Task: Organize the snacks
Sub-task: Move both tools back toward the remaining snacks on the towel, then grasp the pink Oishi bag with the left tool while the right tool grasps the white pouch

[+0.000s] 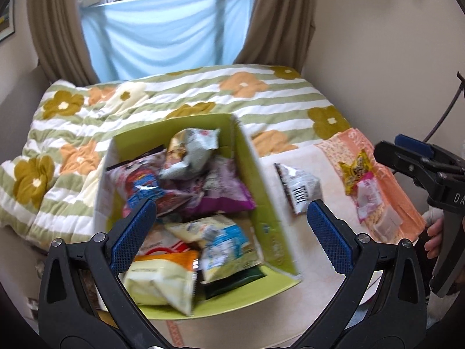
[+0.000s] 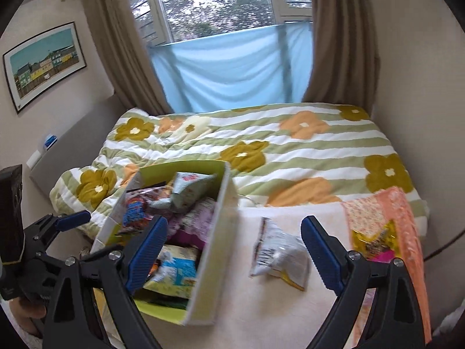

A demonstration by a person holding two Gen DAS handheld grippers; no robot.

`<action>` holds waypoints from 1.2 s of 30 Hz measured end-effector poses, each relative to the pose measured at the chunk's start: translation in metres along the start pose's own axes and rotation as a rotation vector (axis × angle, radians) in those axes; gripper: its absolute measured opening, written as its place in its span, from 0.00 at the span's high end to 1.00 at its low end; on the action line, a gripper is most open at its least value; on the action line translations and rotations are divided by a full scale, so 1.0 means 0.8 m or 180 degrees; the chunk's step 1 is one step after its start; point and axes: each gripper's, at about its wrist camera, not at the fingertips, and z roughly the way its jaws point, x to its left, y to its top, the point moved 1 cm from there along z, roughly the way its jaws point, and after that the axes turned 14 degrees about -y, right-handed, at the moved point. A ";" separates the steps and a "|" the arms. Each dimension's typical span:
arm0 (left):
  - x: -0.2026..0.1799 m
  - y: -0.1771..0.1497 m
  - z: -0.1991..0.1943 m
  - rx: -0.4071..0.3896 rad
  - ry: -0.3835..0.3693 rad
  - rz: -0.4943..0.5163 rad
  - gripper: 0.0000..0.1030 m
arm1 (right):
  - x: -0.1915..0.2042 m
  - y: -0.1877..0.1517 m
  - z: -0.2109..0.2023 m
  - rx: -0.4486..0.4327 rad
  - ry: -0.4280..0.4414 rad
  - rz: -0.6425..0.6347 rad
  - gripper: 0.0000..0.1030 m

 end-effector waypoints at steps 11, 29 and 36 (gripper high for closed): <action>-0.149 0.013 0.095 0.0325 -0.0362 0.0079 0.00 | -0.169 -0.077 -0.022 0.0358 -0.0480 0.0043 0.10; -0.279 -0.018 0.316 0.1356 -0.1128 0.0420 0.00 | -0.256 -0.207 0.038 0.1135 -0.0940 0.0859 0.10; -0.282 -0.031 0.388 0.1582 -0.1320 0.0348 0.00 | -0.241 -0.226 0.069 0.1291 -0.1150 0.1188 0.10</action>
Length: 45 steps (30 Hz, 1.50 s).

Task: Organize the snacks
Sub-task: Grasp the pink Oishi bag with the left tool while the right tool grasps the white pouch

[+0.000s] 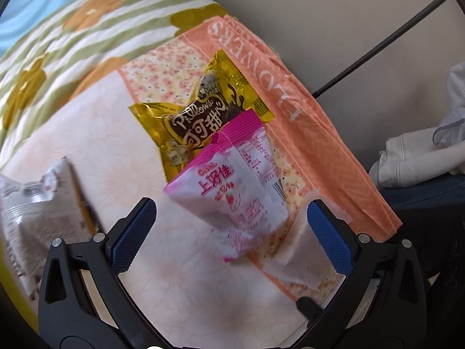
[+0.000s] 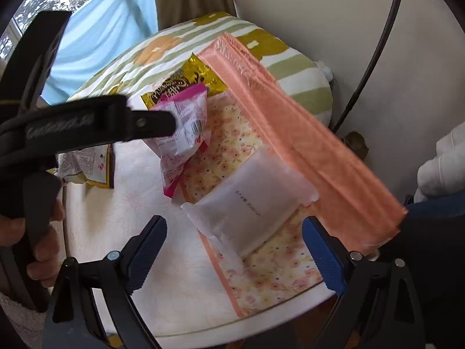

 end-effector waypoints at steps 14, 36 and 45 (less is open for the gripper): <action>0.024 0.014 0.040 0.0088 -0.0066 -0.0043 0.11 | 0.004 0.007 0.026 0.0011 -0.0329 0.0587 0.10; 0.031 -0.019 0.014 0.0315 -0.0018 0.0119 0.52 | 0.011 0.016 0.058 0.0089 -0.0617 0.0509 0.11; 0.032 -0.030 0.006 0.0278 0.0057 0.0028 0.53 | 0.016 0.019 0.054 -0.0012 -0.0605 0.0234 0.31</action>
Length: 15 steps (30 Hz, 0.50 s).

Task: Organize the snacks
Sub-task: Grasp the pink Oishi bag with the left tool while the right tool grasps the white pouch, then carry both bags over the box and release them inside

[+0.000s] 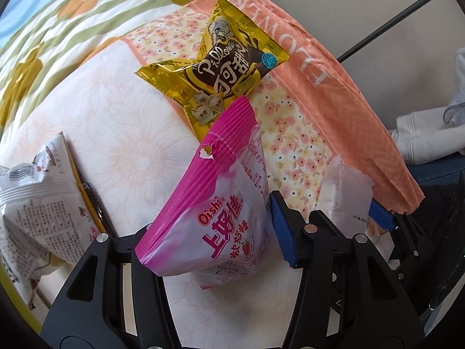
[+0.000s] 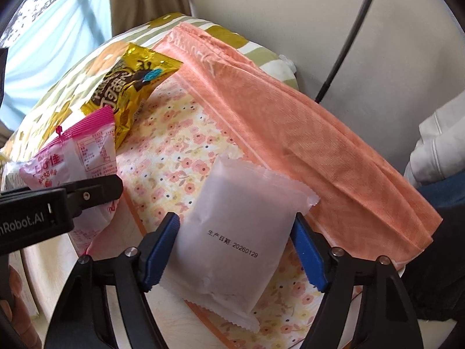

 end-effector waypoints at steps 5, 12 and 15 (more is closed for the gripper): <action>-0.006 -0.003 -0.017 -0.0117 0.0026 -0.0062 0.54 | -0.004 0.006 -0.017 -0.0187 0.0208 -0.0108 0.34; -0.024 -0.003 -0.060 -0.0425 0.0092 -0.0189 0.54 | -0.016 0.020 -0.050 -0.0439 0.0429 -0.0307 0.34; -0.030 -0.006 -0.091 -0.0622 0.0144 -0.0276 0.54 | -0.017 0.029 -0.061 -0.0536 0.0627 -0.0418 0.34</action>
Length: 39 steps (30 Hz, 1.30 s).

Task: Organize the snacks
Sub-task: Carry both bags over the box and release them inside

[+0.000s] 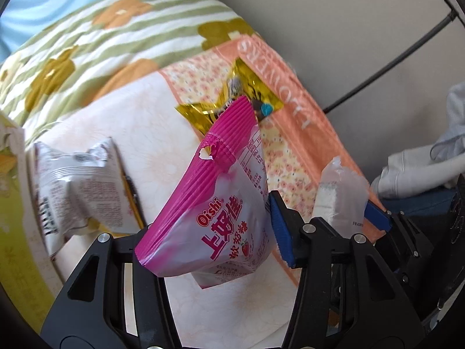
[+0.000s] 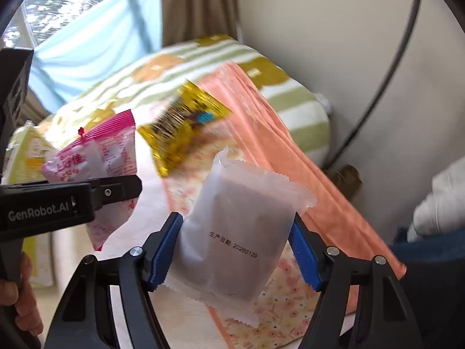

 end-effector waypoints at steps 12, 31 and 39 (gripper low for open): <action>0.024 -0.034 -0.166 -0.0915 0.0475 -0.0622 0.55 | 0.056 0.064 -0.086 -0.0521 0.1001 -0.0840 0.34; 0.223 -0.146 -0.344 -0.1262 0.0940 -0.1400 0.54 | 0.291 0.047 -0.183 -0.0631 0.1922 -0.1638 0.34; 0.264 -0.168 -0.355 -0.1086 0.0835 -0.1310 0.13 | 0.345 0.028 -0.183 -0.0519 0.1821 -0.1620 0.34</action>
